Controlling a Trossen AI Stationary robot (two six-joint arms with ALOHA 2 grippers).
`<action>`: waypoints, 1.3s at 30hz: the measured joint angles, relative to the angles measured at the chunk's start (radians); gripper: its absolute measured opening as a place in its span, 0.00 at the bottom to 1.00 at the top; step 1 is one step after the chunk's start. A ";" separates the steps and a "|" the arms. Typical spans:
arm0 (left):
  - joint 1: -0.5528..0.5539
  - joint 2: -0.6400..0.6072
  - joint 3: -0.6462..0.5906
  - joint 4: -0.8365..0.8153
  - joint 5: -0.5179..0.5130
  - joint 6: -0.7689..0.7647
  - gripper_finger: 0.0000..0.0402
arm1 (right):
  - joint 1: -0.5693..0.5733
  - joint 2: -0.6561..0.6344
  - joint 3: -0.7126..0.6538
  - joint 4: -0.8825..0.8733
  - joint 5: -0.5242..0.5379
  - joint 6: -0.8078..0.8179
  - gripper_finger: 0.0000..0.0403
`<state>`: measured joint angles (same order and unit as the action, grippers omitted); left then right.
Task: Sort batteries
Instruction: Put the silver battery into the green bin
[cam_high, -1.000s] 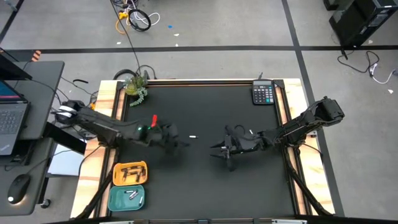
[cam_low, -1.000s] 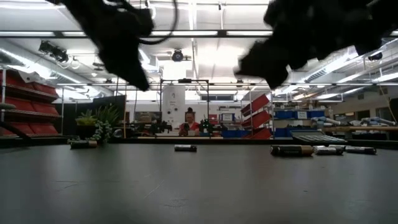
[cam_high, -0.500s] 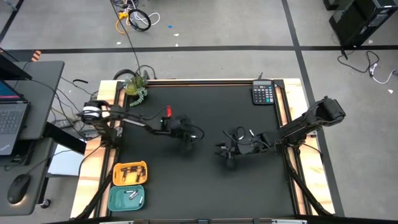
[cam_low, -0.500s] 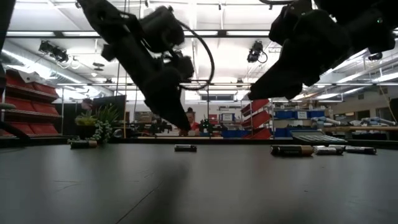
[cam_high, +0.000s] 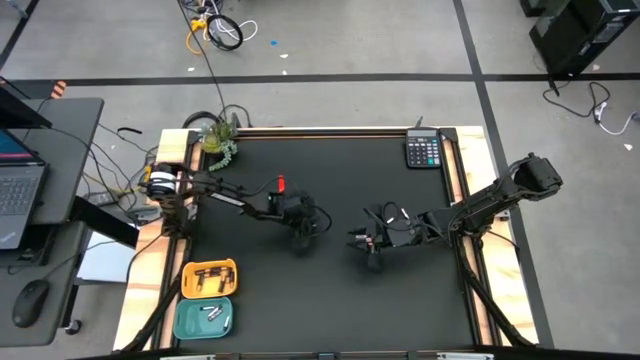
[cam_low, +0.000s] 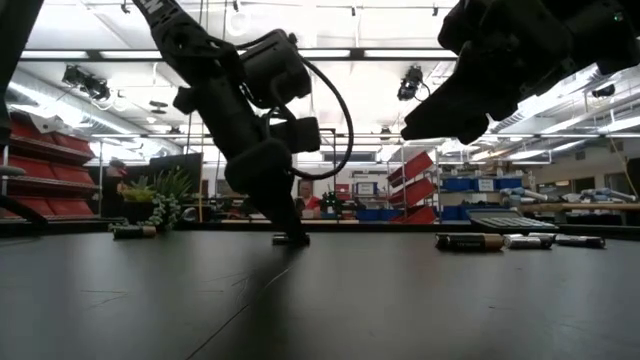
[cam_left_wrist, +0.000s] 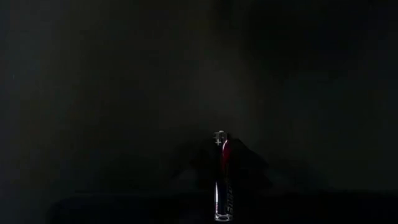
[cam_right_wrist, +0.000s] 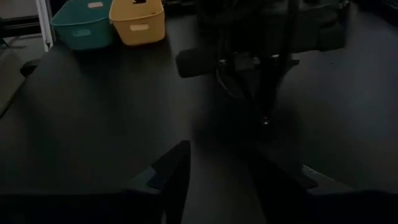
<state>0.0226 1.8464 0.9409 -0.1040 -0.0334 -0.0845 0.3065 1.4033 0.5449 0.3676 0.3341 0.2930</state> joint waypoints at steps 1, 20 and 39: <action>-0.005 -0.003 0.000 -0.013 -0.002 -0.001 0.06 | 0.000 0.000 0.000 0.002 0.006 -0.001 0.43; -0.317 -0.490 0.020 -0.355 -0.118 -0.391 0.04 | -0.001 0.000 0.000 0.017 0.068 -0.035 0.41; -1.088 -0.515 0.019 -0.707 -0.136 -1.696 0.07 | -0.004 0.002 -0.122 0.382 0.085 -0.094 0.39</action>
<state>-1.0657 1.3314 0.9600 -0.8111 -0.1690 -1.7809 0.3027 1.4052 0.4229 0.7492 0.4191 0.1994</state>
